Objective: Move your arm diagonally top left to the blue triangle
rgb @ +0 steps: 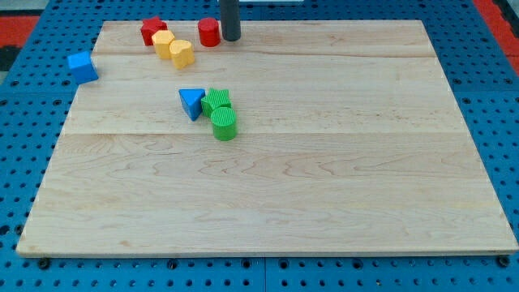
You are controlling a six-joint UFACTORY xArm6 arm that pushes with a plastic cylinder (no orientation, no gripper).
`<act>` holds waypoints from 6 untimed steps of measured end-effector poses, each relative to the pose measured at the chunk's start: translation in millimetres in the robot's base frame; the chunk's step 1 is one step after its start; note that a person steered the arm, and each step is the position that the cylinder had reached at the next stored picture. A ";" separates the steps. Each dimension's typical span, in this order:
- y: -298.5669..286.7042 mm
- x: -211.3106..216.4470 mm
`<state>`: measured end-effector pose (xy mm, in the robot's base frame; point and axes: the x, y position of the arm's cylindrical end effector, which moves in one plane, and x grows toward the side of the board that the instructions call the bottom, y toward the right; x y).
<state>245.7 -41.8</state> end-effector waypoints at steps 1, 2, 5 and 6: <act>23.7 16.7; 45.3 21.7; -30.1 61.1; -65.3 95.1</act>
